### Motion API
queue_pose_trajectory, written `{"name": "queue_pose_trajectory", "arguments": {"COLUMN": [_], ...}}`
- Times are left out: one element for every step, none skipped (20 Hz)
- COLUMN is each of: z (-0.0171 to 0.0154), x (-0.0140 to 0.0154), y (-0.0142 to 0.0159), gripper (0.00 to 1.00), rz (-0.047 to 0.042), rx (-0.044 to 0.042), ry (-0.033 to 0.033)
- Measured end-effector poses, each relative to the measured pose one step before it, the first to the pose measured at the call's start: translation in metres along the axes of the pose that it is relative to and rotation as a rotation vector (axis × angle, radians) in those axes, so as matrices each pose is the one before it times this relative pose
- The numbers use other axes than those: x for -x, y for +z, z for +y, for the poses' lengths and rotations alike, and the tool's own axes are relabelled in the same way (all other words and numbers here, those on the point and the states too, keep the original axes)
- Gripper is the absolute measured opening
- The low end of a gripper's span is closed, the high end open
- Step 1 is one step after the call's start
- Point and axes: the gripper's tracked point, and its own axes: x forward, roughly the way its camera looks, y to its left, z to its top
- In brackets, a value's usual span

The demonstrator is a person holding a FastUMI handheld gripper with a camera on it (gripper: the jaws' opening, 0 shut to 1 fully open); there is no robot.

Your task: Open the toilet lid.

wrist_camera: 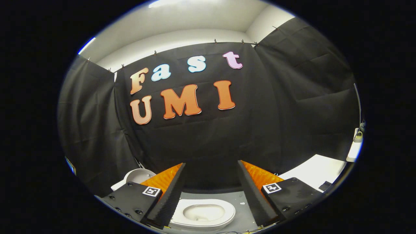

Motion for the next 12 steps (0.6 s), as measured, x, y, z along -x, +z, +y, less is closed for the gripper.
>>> {"name": "queue_pose_trajectory", "arguments": {"z": [-0.001, -0.00199, -0.00067, -0.00062, -0.00073, -0.00013, -0.00079, -0.00057, 0.00075, 0.0003, 0.00005, 0.00077], "x": [-0.0004, 0.00022, 0.00006, -0.00012, 0.00004, -0.00047, -0.0004, 0.00029, 0.00008, 0.00002, -0.00102, -0.00089], "y": [0.00049, -0.00045, 0.00031, -0.00038, -0.00086, 0.00012, -0.00106, -0.00016, 0.00029, -0.00146, -0.00055, -0.00103], "gripper": [0.98, 0.98, 0.98, 0.98, 0.98, 0.98, 0.98, 0.98, 0.98, 0.98, 0.98, 0.98], "rz": [0.00016, -0.0004, 0.00072, 0.00043, 0.00112, 0.00215, 0.00195, 0.00162, 0.00167, 0.00175, 0.00185, 0.00156], "rx": [-0.0013, -0.00019, -0.00028, -0.00148, -0.00178, -0.00112, -0.00093, -0.0017, -0.00183, -0.0008, -0.00097, -0.00155], "ry": [-0.00187, -0.00279, -0.00238, -0.00099, -0.00102, -0.00122, -0.00103, -0.00018, 0.00115, 0.00134, 0.00022, 0.00031]}}
